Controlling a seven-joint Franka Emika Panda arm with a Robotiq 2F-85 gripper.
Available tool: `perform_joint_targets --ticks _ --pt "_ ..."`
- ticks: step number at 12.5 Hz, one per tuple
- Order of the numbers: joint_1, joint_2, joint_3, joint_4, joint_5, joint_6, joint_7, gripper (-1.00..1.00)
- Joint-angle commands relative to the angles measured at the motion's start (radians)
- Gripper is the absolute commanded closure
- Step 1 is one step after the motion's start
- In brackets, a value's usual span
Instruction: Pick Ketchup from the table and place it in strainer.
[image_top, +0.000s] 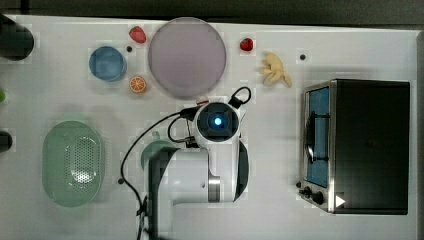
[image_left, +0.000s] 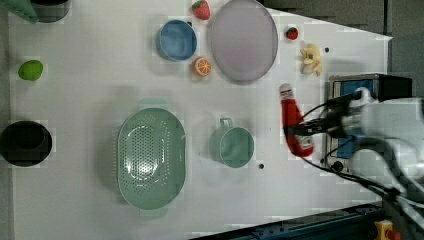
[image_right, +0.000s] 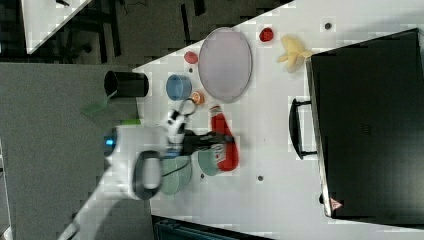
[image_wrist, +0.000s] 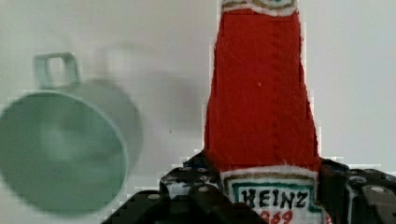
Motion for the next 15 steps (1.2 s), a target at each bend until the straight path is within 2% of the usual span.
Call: perform_joint_targets --ticks 1,3,6,11,15 --pt "0.003 -0.118 0.044 0.166 0.007 -0.224 0.002 -0.2" --pt "0.011 -0.138 0.084 0.243 0.03 -0.35 0.027 -0.2" --pt "0.033 -0.139 0.179 0.302 0.072 -0.406 0.147 -0.2" --pt "0.072 -0.106 0.396 0.303 0.079 -0.38 0.548 -0.2" --pt "0.088 -0.003 0.561 0.288 0.079 -0.216 0.843 -0.2"
